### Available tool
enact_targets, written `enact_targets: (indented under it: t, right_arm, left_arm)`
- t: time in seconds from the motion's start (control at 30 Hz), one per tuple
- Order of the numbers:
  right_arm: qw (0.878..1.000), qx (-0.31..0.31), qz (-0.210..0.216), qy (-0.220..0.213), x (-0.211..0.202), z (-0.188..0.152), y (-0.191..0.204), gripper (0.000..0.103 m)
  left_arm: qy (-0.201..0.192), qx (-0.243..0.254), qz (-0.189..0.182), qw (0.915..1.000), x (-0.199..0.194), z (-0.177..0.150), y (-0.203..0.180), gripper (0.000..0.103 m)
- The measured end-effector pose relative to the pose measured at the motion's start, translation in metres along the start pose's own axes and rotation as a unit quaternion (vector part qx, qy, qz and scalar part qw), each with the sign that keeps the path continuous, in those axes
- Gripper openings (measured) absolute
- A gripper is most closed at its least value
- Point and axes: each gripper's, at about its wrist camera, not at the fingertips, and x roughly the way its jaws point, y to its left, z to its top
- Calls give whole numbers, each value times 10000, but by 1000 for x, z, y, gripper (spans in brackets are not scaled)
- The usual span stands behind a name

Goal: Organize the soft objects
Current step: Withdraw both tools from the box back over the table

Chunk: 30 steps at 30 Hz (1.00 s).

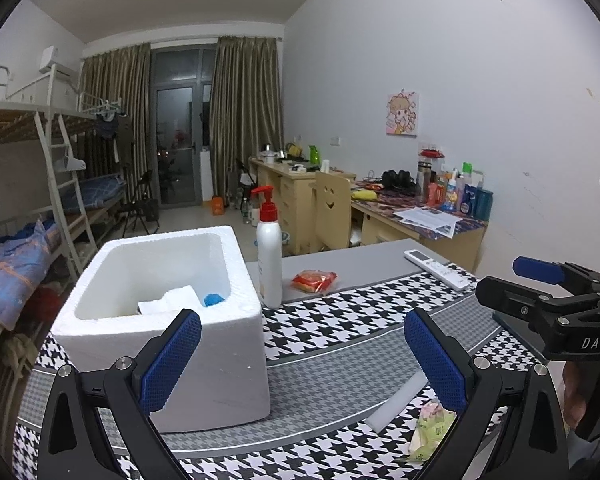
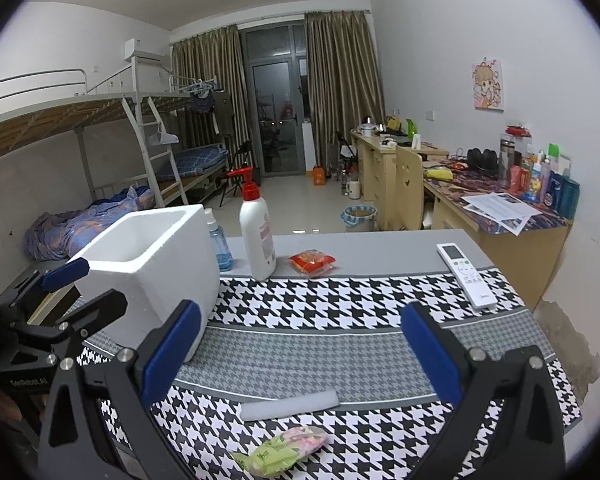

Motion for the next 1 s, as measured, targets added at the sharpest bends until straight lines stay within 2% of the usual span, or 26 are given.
enact_targets:
  t: [0.73,1.0]
  right_arm:
    - [9992,123,-269,282,3,-24,-11,102]
    - [9990,151,-281,310,2,-30,-15,102]
  left_arm:
    - [266,212,-298,9990,15,-19,-14,102]
    - [391,236,-271,9986,23,-24,-18,102]
